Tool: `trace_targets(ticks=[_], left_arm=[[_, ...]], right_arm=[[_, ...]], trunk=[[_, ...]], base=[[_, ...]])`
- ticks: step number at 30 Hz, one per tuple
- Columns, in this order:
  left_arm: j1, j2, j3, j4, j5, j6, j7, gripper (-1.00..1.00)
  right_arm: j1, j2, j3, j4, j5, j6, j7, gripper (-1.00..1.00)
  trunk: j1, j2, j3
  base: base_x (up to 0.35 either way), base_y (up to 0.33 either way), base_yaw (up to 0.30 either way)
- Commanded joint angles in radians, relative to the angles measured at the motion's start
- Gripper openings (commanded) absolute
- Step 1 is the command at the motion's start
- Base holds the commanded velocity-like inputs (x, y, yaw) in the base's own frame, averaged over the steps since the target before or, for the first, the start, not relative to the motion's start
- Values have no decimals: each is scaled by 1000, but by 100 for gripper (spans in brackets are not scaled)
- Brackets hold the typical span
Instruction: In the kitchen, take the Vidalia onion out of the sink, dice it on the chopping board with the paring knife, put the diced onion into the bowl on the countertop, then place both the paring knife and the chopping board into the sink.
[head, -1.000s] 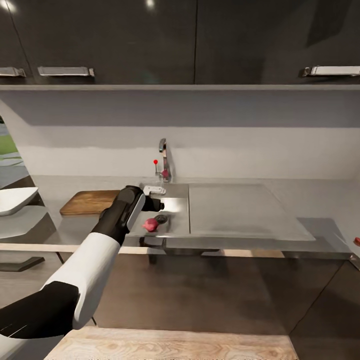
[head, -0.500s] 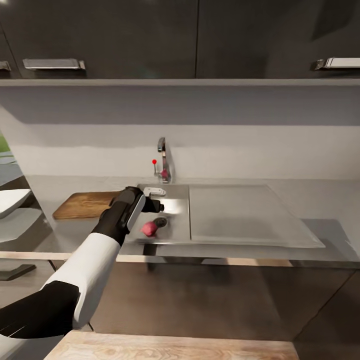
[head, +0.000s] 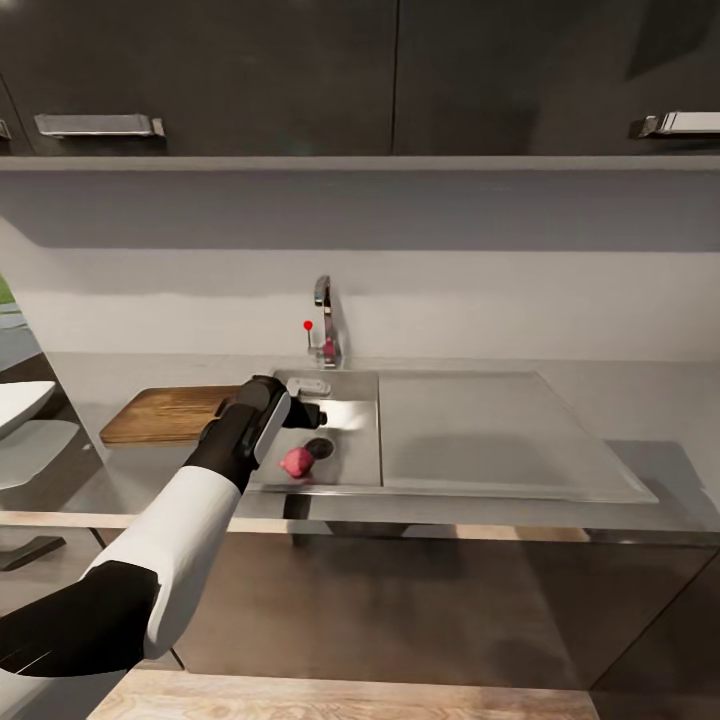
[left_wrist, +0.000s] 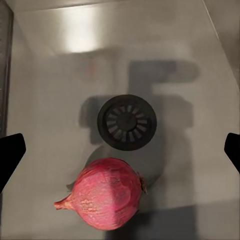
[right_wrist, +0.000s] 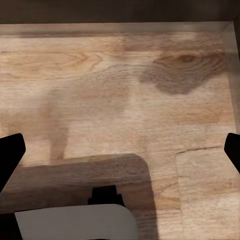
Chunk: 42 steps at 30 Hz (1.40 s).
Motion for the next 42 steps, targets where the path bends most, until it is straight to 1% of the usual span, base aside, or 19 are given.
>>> trace_targets(ticks=[1,11,17,20,42], left_arm=[[-1,0,-2,4,7,4,6,100],[0,1,-2,54,7,1,5,100],[-1,1,-2,108,7,-85,6,100],[-1,1,-2,119,7,-95,6,100],[-1,1,-2,137,7,-99,6,100]], right_arm=[[-1,0,0,1,-4,-4,0,100],[-1,0,0,1,-4,-4,0,100],[-1,0,0,1,-3,-4,0,100],[-1,0,0,1,-3,-4,0,100],[-1,1,0,1,-3,-4,0,100]], trunk=[[0,-1,-1],[0,-1,-1],[0,-1,-4],[0,-1,-6],[0,-1,-24]], base=[[0,0,0],[0,0,0],[0,0,0],[0,0,0],[0,0,0]])
